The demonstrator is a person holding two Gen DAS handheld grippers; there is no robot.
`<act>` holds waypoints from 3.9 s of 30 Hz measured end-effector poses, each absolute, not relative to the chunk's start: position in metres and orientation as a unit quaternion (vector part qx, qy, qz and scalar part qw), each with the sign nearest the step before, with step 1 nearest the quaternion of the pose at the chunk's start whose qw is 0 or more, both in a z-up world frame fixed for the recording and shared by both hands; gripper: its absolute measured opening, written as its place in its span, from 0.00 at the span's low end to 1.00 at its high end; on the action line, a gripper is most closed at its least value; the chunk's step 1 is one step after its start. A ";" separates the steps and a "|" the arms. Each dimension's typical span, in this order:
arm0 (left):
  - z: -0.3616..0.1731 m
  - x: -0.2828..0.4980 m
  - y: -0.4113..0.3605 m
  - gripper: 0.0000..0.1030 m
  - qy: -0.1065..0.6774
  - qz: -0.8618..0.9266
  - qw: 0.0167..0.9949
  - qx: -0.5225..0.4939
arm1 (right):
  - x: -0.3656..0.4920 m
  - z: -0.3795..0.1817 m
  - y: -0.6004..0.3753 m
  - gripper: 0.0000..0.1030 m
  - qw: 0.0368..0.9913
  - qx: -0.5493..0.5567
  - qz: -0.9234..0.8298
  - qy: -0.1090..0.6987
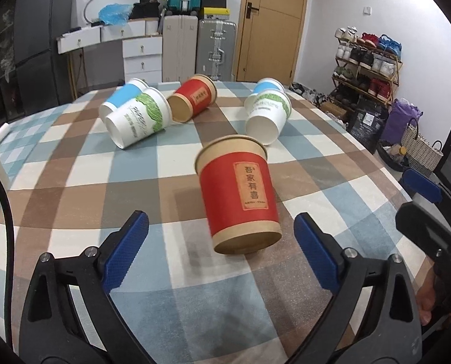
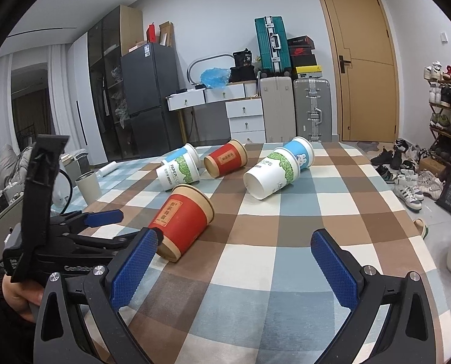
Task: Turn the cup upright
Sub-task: 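Move the left tool toward the red cup lying on its side, then close the left gripper around the red cup's body, then carry the red cup toward the right gripper while the right gripper closes on it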
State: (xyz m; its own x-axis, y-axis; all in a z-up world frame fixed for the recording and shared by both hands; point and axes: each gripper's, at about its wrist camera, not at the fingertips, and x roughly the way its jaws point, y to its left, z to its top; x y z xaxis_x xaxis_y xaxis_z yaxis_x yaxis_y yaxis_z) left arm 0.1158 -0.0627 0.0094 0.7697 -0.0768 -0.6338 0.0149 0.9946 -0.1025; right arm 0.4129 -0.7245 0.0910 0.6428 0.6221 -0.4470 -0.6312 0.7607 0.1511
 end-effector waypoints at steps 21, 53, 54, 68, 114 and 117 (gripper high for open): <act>0.001 0.117 -0.056 0.52 0.365 -0.021 0.925 -0.103 | 0.414 0.089 -0.725 1.00 0.904 -0.011 0.349 0.248; 0.014 0.001 -0.043 0.52 0.322 0.010 0.939 -0.117 | 0.376 0.078 -0.698 1.00 0.878 -0.041 0.412 0.241; 0.012 0.000 -0.044 0.52 0.322 0.011 0.939 -0.117 | 0.376 0.077 -0.698 1.00 0.876 -0.041 0.415 0.242; -0.002 -0.018 -0.045 0.52 0.329 0.020 0.937 -0.116 | 0.372 0.074 -0.694 1.00 0.867 -0.049 0.430 0.247; 0.013 -0.008 0.029 0.99 0.270 0.008 0.959 -0.085 | 0.386 0.080 -0.657 1.00 0.840 -0.041 0.418 0.344; 0.008 -0.007 0.030 0.99 0.274 0.008 0.958 -0.081 | 0.389 0.077 -0.646 1.00 0.827 -0.037 0.424 0.369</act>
State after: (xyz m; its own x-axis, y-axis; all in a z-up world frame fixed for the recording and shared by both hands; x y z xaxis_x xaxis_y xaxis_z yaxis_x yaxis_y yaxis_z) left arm -0.0070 0.0302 0.0077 0.8500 -0.0287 -0.5261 -0.0598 0.9868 -0.1505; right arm 0.3892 -0.6461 0.0774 0.3690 0.6734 -0.6406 -0.7277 0.6381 0.2517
